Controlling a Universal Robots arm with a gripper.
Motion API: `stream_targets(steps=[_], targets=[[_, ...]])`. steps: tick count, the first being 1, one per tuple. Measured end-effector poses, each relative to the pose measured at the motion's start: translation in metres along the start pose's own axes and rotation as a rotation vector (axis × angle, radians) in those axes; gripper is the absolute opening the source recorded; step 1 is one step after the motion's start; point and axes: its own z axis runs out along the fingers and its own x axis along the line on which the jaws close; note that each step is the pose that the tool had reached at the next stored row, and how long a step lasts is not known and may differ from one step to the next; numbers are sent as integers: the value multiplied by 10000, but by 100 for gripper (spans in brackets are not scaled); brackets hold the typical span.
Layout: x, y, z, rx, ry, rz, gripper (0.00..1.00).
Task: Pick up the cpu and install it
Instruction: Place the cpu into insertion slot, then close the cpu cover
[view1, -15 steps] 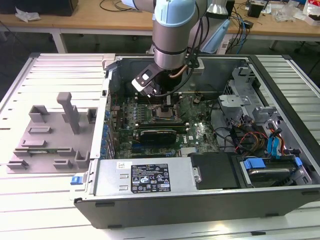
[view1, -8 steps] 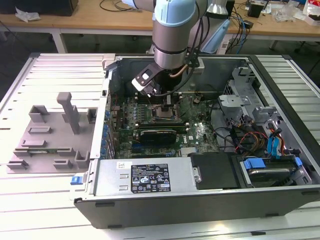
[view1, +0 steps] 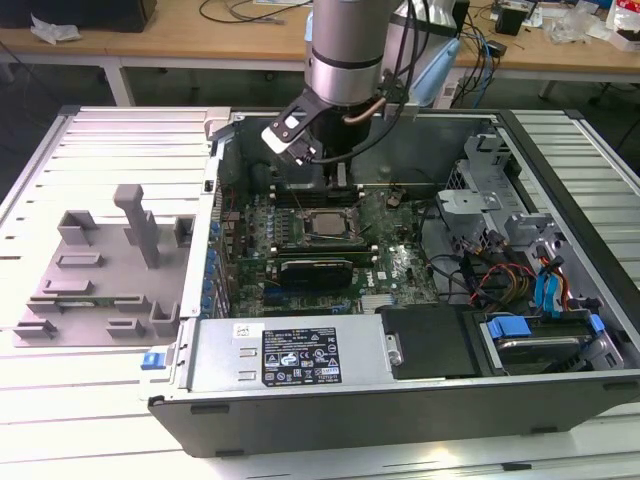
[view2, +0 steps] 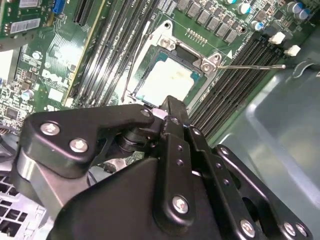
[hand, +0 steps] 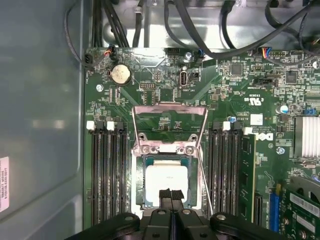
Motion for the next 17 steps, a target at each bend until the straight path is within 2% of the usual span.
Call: stream_targets(steps=[13, 17], targets=[[5, 2, -187, 0, 0, 0, 11], [7, 2, -273, 0, 0, 0, 11]])
